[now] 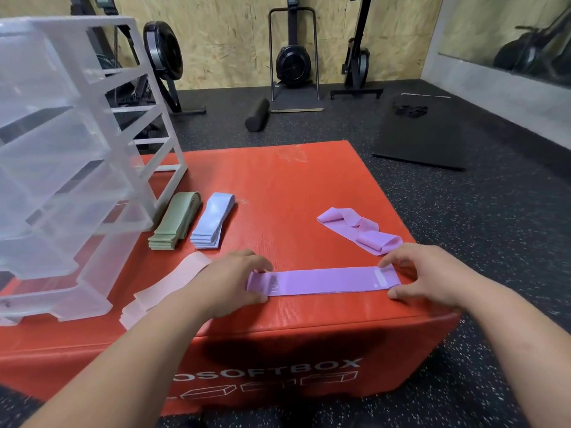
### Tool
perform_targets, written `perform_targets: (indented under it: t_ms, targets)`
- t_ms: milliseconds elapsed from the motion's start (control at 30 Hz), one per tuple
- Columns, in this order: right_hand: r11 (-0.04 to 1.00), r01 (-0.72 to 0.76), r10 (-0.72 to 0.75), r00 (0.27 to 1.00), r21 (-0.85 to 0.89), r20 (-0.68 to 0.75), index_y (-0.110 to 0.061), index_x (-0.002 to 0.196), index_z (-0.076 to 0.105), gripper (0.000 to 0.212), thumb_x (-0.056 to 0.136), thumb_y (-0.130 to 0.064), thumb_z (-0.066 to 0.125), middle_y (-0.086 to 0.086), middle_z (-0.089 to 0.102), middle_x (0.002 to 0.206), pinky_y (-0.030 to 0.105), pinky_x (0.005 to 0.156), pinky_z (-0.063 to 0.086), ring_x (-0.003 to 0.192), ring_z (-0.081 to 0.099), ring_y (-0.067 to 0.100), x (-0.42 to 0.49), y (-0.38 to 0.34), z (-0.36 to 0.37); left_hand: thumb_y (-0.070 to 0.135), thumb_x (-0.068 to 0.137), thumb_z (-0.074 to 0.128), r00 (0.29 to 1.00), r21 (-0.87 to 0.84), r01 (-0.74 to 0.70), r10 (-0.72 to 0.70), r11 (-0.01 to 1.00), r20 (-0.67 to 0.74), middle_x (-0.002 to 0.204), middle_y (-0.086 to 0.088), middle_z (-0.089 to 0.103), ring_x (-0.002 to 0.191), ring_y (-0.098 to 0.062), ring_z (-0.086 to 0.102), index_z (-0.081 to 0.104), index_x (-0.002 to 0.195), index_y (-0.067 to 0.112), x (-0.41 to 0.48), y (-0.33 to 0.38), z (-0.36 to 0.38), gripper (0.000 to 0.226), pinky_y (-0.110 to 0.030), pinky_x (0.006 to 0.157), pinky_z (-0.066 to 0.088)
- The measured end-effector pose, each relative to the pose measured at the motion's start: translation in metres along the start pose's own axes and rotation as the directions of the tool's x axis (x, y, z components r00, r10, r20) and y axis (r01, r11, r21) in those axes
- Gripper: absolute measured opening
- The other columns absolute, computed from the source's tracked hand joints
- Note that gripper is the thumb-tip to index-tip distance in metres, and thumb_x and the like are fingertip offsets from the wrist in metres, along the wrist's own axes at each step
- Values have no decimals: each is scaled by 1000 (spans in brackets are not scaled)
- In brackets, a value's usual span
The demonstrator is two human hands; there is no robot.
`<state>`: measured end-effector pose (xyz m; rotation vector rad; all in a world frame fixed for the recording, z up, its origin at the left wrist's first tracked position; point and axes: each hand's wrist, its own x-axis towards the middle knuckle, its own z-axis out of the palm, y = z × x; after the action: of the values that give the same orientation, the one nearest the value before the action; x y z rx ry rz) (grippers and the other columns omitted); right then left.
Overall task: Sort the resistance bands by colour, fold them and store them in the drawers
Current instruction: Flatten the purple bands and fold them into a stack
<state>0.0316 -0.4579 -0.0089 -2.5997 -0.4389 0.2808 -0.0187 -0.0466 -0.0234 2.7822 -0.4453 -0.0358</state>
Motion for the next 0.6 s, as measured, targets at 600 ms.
perform_targets:
  t_ms: [600]
  targets:
    - [919,-287,195,927,-271,-321,-36,128,65,33,97,-46,61,-6,66,123,44,97,47,120,54,27,84,-35,17,41,94,71,980,-50,-69,58,996,-190,117,13,63,113,-17,57,68,125,34,75,29,21,31,-37,95,49]
